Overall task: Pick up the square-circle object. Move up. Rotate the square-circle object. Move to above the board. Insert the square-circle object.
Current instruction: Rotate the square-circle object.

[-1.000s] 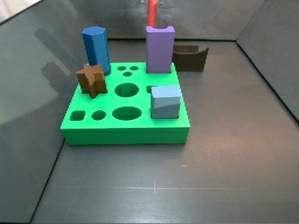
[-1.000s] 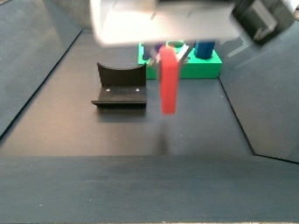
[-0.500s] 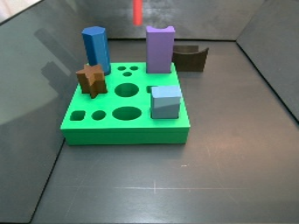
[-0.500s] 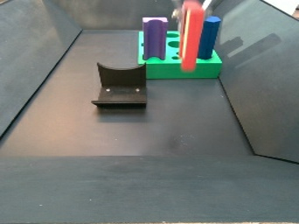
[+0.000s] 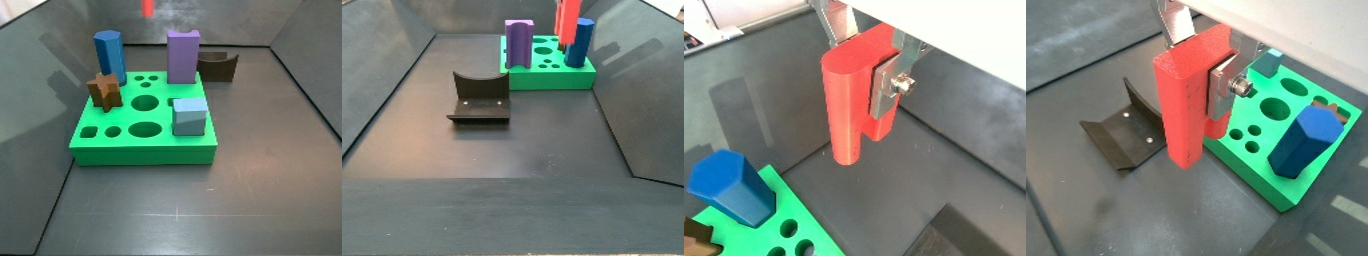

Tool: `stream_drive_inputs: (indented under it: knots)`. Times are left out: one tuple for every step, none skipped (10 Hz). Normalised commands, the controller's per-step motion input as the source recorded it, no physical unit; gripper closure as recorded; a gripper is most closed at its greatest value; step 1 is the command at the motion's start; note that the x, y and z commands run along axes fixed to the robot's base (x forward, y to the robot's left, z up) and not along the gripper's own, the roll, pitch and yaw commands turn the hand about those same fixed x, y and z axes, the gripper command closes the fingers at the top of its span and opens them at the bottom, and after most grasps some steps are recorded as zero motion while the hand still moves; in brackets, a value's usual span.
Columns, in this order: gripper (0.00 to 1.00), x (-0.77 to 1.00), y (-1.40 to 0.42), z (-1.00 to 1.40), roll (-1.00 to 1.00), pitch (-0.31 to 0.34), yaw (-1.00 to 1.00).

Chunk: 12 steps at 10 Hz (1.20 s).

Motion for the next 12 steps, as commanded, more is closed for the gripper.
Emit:
stream_drive_inputs:
  knots:
    - [1.0,0.02,0.03,-1.0,-0.25,-0.103,-0.13]
    - [1.0,0.02,0.03,-1.0,-0.23,-0.104,-0.11]
    - [1.0,0.02,0.03,-1.0,-0.16,-0.096,-0.05]
    - [1.0,0.02,0.03,-1.0,-0.13,-0.09,-0.04]
    - [1.0,0.02,0.03,-1.0,-0.11,-0.079,-0.02]
    - [1.0,0.02,0.03,-1.0,-0.11,-0.075,-0.02]
    - [1.0,0.02,0.03,-1.0,-0.09,-0.07,-0.02]
    - [1.0,0.02,0.03,-1.0,-0.08,-0.07,-0.02]
    - [1.0,0.02,0.04,-1.0,-0.07,-0.069,-0.01]
    - [1.0,0.02,0.03,-0.9,-0.05,-0.067,-0.01]
    - [1.0,0.02,0.03,-0.74,-0.04,-0.065,-0.02]
    - [1.0,0.02,0.02,-0.59,-0.03,-0.061,-0.01]
